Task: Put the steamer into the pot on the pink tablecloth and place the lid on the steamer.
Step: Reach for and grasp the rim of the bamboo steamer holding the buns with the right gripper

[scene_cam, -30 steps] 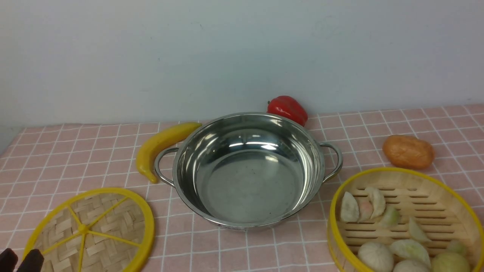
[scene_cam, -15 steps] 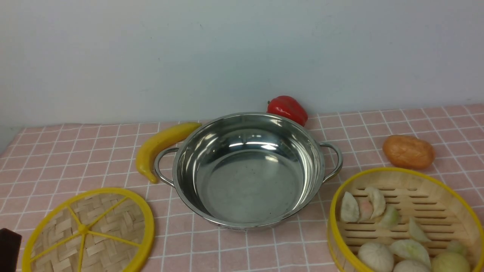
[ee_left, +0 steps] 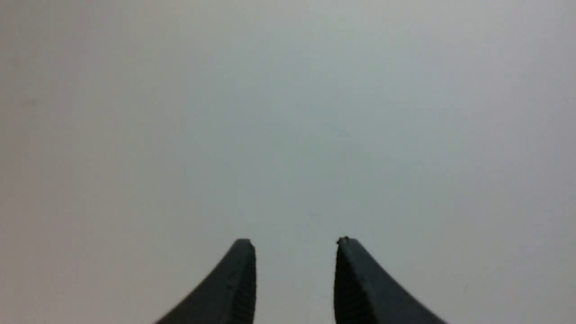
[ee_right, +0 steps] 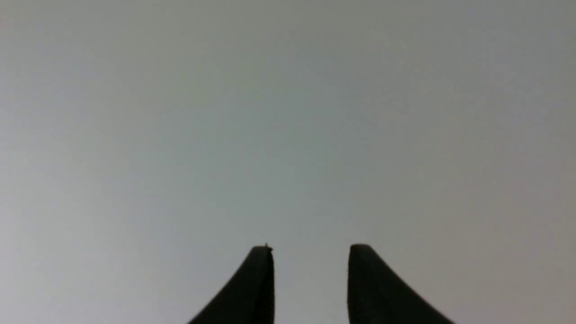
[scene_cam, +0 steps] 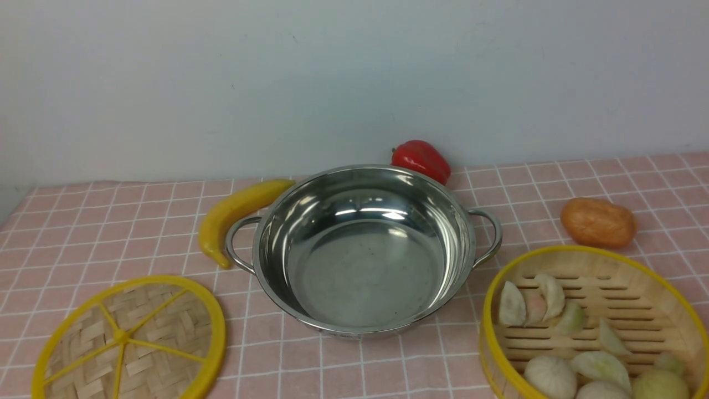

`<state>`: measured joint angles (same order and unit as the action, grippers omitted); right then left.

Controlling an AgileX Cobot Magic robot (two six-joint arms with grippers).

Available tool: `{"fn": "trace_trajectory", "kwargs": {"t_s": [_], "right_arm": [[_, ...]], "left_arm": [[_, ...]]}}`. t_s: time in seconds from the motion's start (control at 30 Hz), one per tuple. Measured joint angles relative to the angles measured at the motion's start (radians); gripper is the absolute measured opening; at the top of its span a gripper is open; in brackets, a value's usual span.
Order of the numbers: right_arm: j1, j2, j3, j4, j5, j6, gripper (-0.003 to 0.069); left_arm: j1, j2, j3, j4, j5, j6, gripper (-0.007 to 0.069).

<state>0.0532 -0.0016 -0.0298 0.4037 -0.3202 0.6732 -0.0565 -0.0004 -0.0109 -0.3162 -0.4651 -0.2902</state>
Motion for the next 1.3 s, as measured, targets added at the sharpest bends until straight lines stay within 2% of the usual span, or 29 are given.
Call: {"fn": "trace_trajectory", "kwargs": {"t_s": [0.07,0.1,0.17,0.27,0.33,0.47,0.5,0.53,0.6,0.77,0.83,0.87,0.9,0.93,1.1,1.3], "right_arm": [[0.000,-0.001,-0.064,-0.058,-0.130,0.002,0.0250],[0.000,-0.001,-0.064,-0.065,-0.130,0.000,0.0250],[0.000,0.011,-0.168,-0.141,-0.276,-0.059,0.0250],[0.000,0.056,-0.284,-0.199,-0.321,-0.140,0.0250],[0.000,0.127,-0.415,-0.255,-0.292,-0.235,0.0250],[0.000,0.268,-0.638,-0.376,-0.015,-0.354,0.0250],[0.000,0.275,-0.649,-0.381,-0.015,-0.358,0.0250],[0.000,0.346,-0.737,-0.423,0.184,-0.373,0.0250],[0.000,0.419,-0.810,-0.442,0.350,-0.380,0.0250],[0.000,0.607,-0.911,-0.458,0.810,-0.391,0.0250],[0.000,0.681,-0.919,-0.463,0.981,-0.396,0.0250],[0.000,0.698,-0.919,-0.463,0.998,-0.399,0.0250],[0.000,0.771,-0.919,-0.467,1.145,-0.419,0.0250],[0.000,0.830,-0.919,-0.470,1.221,-0.437,0.0250],[0.000,1.070,-0.919,-0.474,1.427,-0.499,0.0250],[0.000,1.276,-0.919,-0.474,1.413,-0.522,0.0250]], "left_arm": [[0.000,-0.001,-0.063,0.031,-0.122,-0.015,0.0244],[0.000,-0.001,-0.072,0.031,-0.123,-0.015,0.0244],[0.000,0.000,-0.193,0.075,-0.190,0.014,0.0244],[0.000,0.023,-0.309,0.104,-0.171,0.067,0.0244],[0.000,0.075,-0.466,0.128,-0.058,0.159,0.0244],[0.000,0.200,-0.680,0.157,0.272,0.343,0.0244],[0.000,0.200,-0.680,0.157,0.272,0.343,0.0244],[0.000,0.280,-0.759,0.161,0.465,0.423,0.0244],[0.000,0.349,-0.824,0.164,0.631,0.480,0.0244],[0.000,0.566,-0.924,0.169,1.061,0.499,0.0244],[0.000,0.648,-0.935,0.179,1.180,0.469,0.0244],[0.000,0.648,-0.936,0.179,1.180,0.466,0.0244],[0.000,0.721,-0.939,0.196,1.271,0.444,0.0244],[0.000,0.769,-0.939,0.207,1.324,0.433,0.0244],[0.000,0.950,-0.939,0.225,1.477,0.429,0.0244],[0.000,1.092,-0.939,0.250,1.524,0.429,0.0244]]}}
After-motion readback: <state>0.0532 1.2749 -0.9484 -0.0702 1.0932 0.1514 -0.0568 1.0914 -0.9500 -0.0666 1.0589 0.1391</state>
